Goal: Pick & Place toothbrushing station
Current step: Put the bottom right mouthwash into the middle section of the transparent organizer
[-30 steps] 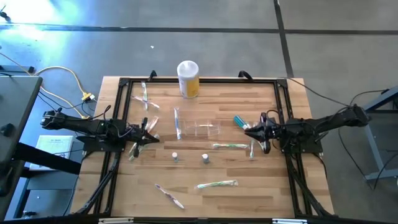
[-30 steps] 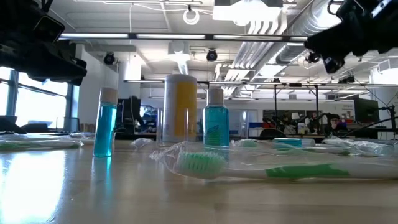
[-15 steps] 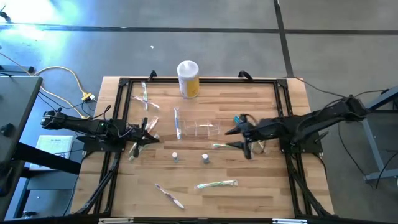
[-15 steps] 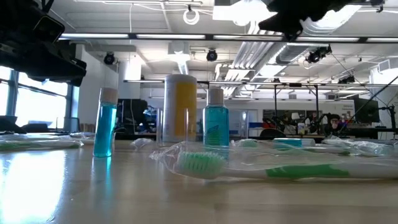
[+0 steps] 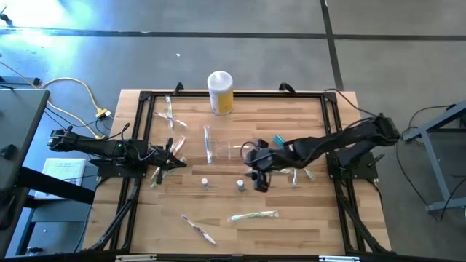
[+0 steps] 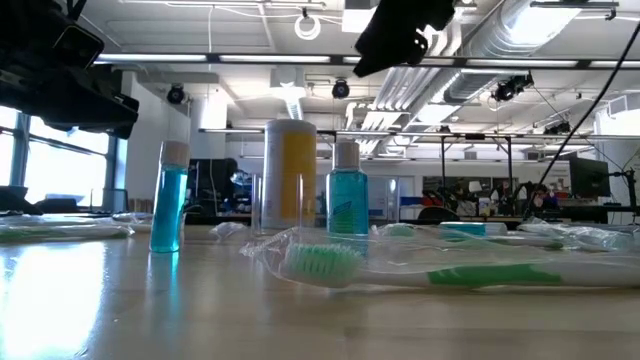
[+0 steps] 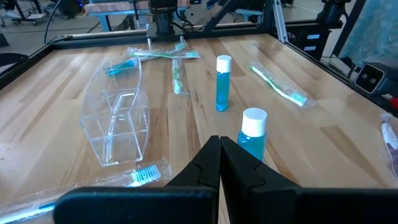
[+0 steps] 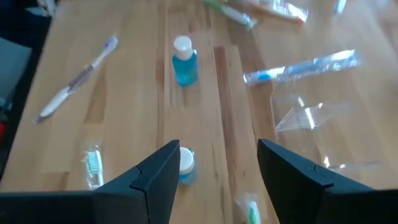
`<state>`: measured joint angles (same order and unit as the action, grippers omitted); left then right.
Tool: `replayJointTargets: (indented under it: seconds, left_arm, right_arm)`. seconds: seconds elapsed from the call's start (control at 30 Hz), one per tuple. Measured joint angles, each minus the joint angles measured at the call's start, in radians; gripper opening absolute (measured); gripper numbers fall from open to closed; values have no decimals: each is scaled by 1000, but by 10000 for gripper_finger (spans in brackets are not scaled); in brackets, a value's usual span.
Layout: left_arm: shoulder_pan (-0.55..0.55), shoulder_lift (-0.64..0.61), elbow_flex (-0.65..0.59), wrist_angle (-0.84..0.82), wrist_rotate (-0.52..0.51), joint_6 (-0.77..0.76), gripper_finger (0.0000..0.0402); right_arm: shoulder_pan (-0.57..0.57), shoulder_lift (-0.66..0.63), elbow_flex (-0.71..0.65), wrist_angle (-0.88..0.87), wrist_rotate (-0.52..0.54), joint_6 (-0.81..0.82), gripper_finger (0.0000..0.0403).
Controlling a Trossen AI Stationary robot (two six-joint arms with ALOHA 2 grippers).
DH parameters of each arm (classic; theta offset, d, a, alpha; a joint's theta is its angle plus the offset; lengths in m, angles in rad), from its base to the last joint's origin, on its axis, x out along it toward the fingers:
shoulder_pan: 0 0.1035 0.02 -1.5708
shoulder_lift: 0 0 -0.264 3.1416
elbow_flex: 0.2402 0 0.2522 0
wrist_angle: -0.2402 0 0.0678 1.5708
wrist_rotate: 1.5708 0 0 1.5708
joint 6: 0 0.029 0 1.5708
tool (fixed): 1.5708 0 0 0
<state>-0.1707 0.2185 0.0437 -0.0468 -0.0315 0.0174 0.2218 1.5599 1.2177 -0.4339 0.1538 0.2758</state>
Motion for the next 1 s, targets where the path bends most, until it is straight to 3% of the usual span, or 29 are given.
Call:
replayJointTargets:
  seconds: [0.17, 0.5, 1.0]
  left_arm:
    - [0, 0, 0, 0, 1, 0, 0]
    - [0, 0, 0, 0, 2, 0, 0]
    - [0, 0, 0, 0, -3, 4, 0]
  right_arm:
    - [-2, 89, 77, -35, -30, 94, 209]
    - [-15, 193, 91, -63, -136, 59, 244]
    - [-43, 256, 93, -35, -230, 52, 244]
